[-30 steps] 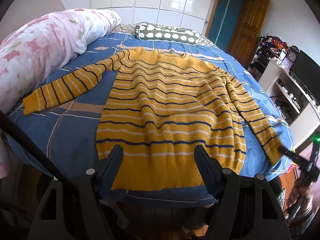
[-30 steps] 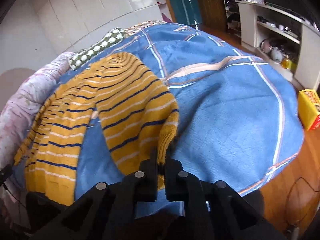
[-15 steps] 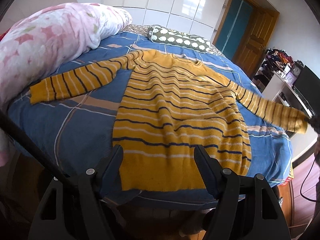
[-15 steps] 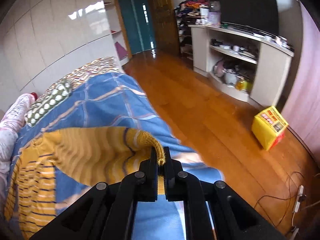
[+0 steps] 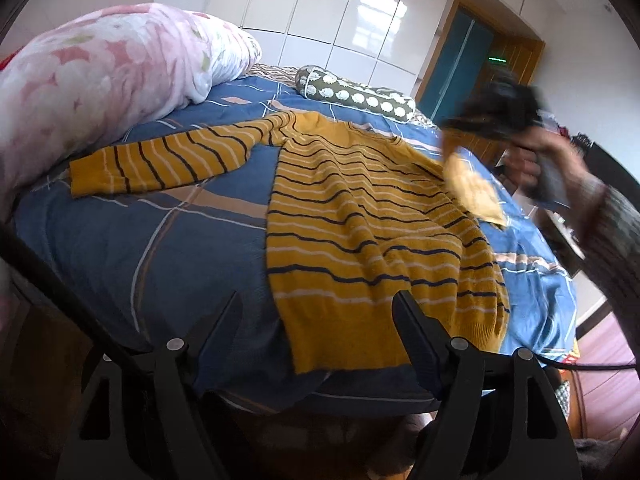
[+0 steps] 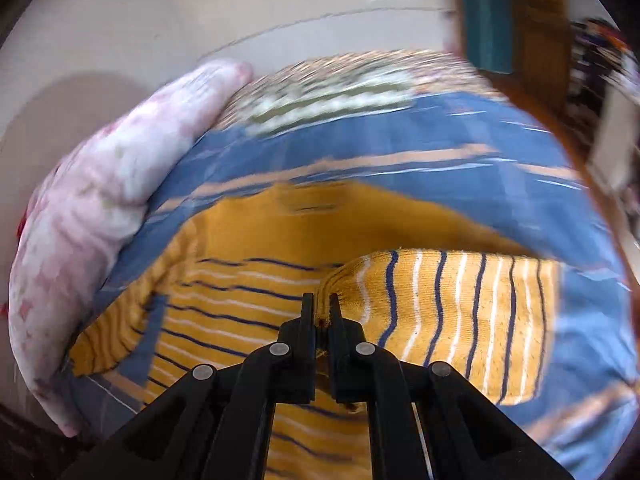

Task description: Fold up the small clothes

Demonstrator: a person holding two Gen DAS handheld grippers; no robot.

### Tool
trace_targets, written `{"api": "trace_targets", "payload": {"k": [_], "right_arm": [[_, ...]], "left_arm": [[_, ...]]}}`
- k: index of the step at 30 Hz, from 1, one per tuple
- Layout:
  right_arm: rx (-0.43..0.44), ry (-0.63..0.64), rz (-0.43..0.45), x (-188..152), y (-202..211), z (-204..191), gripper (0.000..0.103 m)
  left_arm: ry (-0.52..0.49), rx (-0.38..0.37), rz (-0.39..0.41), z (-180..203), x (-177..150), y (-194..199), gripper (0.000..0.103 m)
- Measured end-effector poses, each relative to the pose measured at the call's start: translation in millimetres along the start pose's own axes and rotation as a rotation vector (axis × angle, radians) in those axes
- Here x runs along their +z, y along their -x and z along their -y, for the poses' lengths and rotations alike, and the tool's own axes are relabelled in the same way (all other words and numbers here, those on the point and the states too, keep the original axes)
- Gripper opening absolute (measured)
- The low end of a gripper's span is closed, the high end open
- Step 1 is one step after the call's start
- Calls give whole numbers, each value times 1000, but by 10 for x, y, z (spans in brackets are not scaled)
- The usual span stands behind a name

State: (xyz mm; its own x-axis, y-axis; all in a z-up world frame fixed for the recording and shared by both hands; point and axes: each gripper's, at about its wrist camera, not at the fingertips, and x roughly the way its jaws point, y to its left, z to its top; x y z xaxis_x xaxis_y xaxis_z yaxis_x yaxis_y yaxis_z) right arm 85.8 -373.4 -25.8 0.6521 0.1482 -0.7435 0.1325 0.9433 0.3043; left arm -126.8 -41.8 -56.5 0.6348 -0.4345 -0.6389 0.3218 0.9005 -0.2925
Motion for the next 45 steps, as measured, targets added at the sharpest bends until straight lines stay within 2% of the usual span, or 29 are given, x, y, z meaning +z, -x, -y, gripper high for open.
{"api": "trace_targets", "payload": {"k": [4,7,12,15,18,20,22,24,26,30,32,33,36,37,41,42,43,44,45], "right_arm": [[29,53,-74,139,-766,-611,5],[9,89,-115,254,-1295,-954,5],[-26,97,-180,360,-1865,-1181,6],[20,91,-208,382,-2002,-1254,18],[156,93,-201,400,-1877,-1371,20],[168,157,-163,386,-1674,-1485,33],[173,194,-136,332,-1438,-1470,41],[158,196,-127,235,-1202,-1312,44],[126,187,-118,83,-956,-1094,44],[102,130,-118,-425,-379,-385,44],[50,102,-114,-703,-106,-2,44],[-13,88,-104,-906,52,247,44],[-127,38,-71,-1345,356,743,48],[-131,20,-73,-1422,396,835,55],[-70,-78,-125,-1831,350,1147,56],[-36,-96,-135,-1923,313,1171,54],[-19,-97,-118,-1959,308,1156,40],[20,-83,-99,-1995,340,1134,14],[66,-93,-97,-2011,369,1139,6]], "left_arm": [[49,-44,25,-226,-8,66,77],[86,-63,33,-372,-9,57,78],[101,-56,13,-499,-44,-1,78],[120,-48,7,-564,-59,-23,78],[137,-34,4,-578,-70,-35,78],[131,-26,0,-552,-74,-31,78],[124,-26,0,-543,-72,-37,78],[115,-23,-1,-518,-73,-38,78],[114,-20,-4,-509,-78,-39,78],[117,-19,-8,-492,-68,-54,78],[115,-19,-15,-468,-51,-92,78],[116,-20,-18,-459,-43,-105,78],[117,-19,-29,-403,-15,-143,78],[116,-16,-34,-379,-4,-157,78],[122,-15,-58,-271,63,-185,78],[124,-12,-61,-255,83,-174,78],[127,-2,-64,-247,120,-165,78],[128,10,-62,-250,152,-154,78],[126,27,-56,-268,192,-138,78]]}}
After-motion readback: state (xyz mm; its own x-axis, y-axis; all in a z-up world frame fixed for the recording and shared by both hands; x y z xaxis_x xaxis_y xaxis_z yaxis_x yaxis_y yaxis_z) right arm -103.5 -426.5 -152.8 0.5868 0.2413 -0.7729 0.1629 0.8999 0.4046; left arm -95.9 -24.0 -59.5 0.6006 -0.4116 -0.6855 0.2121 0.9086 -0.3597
